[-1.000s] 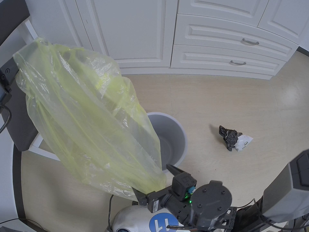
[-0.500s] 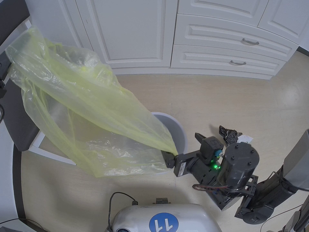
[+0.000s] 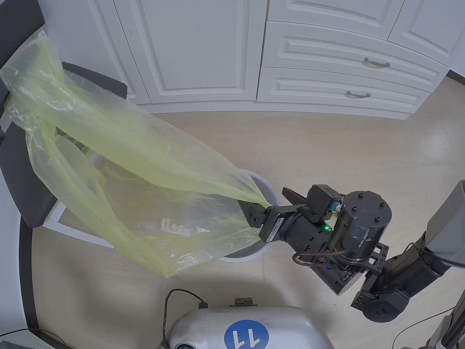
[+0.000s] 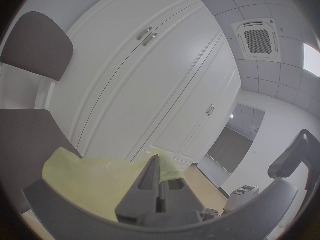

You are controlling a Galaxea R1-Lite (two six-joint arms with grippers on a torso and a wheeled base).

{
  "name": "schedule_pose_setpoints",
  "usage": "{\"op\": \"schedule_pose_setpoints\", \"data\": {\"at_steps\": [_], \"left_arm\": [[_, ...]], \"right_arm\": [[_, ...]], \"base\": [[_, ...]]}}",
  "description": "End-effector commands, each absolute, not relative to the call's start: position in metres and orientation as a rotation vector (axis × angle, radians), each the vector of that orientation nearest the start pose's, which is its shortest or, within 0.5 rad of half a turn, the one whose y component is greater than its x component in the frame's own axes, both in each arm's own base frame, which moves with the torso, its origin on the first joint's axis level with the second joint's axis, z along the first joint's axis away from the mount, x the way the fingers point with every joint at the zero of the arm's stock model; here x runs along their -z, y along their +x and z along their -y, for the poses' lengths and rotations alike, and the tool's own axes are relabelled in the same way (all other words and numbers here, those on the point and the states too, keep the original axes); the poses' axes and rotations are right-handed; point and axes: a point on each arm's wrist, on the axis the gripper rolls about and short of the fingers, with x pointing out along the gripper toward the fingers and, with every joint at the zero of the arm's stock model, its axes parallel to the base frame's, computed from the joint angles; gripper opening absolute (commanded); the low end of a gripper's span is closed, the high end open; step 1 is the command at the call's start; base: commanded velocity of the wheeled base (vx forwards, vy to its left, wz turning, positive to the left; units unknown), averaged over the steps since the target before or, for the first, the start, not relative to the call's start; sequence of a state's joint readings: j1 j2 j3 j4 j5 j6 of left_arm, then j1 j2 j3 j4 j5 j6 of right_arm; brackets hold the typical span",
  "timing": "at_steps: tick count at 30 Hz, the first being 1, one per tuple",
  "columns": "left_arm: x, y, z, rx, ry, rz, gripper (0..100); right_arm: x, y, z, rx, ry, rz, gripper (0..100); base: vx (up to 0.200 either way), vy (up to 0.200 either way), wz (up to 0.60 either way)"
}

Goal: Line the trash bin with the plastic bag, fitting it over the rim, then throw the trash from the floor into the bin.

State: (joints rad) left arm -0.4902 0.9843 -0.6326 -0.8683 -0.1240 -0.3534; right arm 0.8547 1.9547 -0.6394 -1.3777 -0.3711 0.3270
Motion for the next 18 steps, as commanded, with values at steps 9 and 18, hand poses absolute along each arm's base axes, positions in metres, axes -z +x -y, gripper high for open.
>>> {"op": "schedule_pose_setpoints", "data": {"at_steps": [9,18], "left_arm": [[-0.315,0.094,0.054,0.696,-0.444,0.430,0],[-0.317,0.092,0.053,0.702,-0.449,0.444,0]], "right_arm": [[-0.128,0.222,-0.249,-0.586,0.433,-0.093,100],[-0.117,0.215,-0.257,-0.623,0.415,-0.133,100]], "base": [[0.000,0.000,0.00],[0.000,0.000,0.00]]}}
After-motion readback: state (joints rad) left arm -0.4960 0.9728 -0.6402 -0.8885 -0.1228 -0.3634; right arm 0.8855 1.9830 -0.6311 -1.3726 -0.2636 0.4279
